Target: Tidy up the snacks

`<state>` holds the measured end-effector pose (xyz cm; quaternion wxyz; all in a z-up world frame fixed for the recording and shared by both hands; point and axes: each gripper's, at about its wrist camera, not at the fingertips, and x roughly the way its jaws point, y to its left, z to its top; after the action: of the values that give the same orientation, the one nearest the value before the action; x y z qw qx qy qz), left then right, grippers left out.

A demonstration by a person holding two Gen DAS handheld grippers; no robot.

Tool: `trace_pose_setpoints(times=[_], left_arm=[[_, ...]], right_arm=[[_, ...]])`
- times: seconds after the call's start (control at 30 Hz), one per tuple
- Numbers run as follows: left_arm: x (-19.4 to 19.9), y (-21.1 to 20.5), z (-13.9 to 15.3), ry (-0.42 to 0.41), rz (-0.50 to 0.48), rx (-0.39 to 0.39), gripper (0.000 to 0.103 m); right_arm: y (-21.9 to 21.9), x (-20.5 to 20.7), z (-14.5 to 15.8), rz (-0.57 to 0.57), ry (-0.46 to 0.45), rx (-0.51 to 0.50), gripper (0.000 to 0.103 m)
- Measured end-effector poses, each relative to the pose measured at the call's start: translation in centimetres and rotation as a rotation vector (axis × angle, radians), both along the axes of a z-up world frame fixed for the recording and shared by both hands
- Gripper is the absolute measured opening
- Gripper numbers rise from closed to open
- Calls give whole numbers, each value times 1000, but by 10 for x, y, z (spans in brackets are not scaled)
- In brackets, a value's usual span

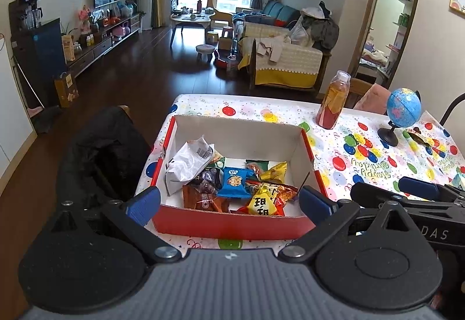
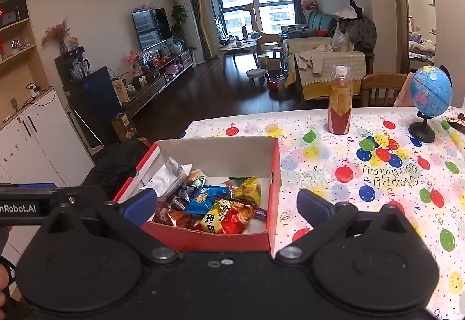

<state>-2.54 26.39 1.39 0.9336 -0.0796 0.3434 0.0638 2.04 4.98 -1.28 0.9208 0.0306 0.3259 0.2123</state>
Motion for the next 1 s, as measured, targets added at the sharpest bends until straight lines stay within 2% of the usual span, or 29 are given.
trace_pose_setpoints(times=[0.77, 1.0], left_arm=[[-10, 0, 4, -8, -6, -6, 102], [-9, 3, 0, 25, -7, -3, 102]], right_arm=[[2, -13, 8, -3, -82, -19, 102], [3, -12, 8, 0, -77, -18, 101]])
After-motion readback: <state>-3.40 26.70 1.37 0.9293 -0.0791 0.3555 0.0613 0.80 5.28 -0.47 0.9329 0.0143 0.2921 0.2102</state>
